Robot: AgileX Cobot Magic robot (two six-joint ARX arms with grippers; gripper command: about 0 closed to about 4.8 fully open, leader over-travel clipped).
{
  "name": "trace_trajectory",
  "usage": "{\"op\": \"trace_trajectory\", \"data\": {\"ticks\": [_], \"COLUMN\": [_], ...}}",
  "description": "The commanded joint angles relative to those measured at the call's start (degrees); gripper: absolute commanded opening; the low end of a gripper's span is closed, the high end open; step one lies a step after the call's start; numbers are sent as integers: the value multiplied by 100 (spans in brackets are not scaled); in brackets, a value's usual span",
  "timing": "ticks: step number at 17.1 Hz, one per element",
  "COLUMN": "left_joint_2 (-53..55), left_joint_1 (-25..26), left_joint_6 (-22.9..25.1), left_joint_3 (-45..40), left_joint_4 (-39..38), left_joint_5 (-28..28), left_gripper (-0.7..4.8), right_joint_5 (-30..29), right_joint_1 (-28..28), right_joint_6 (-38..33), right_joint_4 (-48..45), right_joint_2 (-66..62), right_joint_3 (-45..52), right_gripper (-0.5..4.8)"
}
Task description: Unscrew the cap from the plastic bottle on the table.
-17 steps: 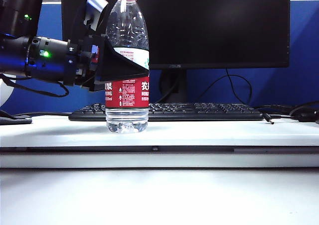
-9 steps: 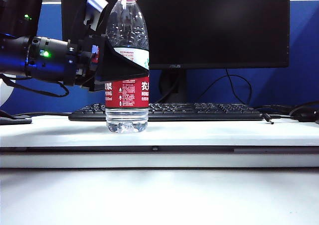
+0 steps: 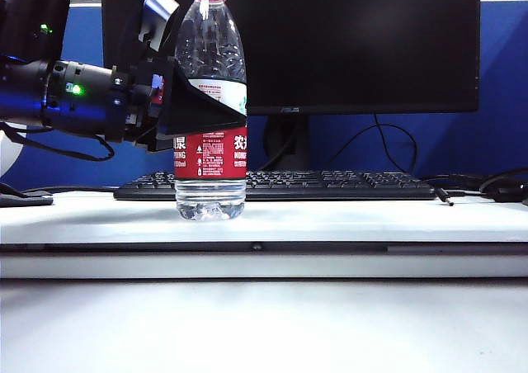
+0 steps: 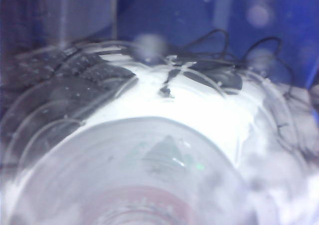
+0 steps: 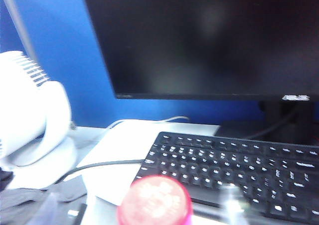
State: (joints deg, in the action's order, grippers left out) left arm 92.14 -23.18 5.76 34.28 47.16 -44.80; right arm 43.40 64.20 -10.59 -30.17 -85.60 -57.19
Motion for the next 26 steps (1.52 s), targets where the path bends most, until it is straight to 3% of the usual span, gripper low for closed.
{"op": "trace_trajectory", "data": {"ticks": [1, 3, 5, 11, 14, 19, 26], "left_joint_2": [46, 46, 46, 46, 46, 46, 46], "left_joint_1": [4, 4, 4, 4, 4, 4, 4], "left_joint_6": [-44, -42, -42, -42, -42, -42, -37], "left_joint_3": [-48, -48, -48, -46, -48, -48, -48], "left_joint_4": [-382, -382, -382, -380, -380, -382, -382], "left_joint_5": [37, -44, -44, -42, -44, -44, -46], "left_gripper": [316, 316, 316, 316, 316, 316, 316], "right_joint_5": [66, 63, 46, -2, -2, -111, -2245], "right_joint_1": [-11, -46, -68, -81, -81, -83, -649], "right_joint_6": [-17, -17, -20, -144, -140, 247, 361], "right_joint_4": [-142, -140, -140, -111, -111, 0, 1113], "right_joint_2": [17, 9, 7, -85, -85, -48, 236], "right_joint_3": [-20, -20, -20, -20, -20, -20, -17], "right_gripper": [355, 353, 249, 247, 173, 165, 165]}}
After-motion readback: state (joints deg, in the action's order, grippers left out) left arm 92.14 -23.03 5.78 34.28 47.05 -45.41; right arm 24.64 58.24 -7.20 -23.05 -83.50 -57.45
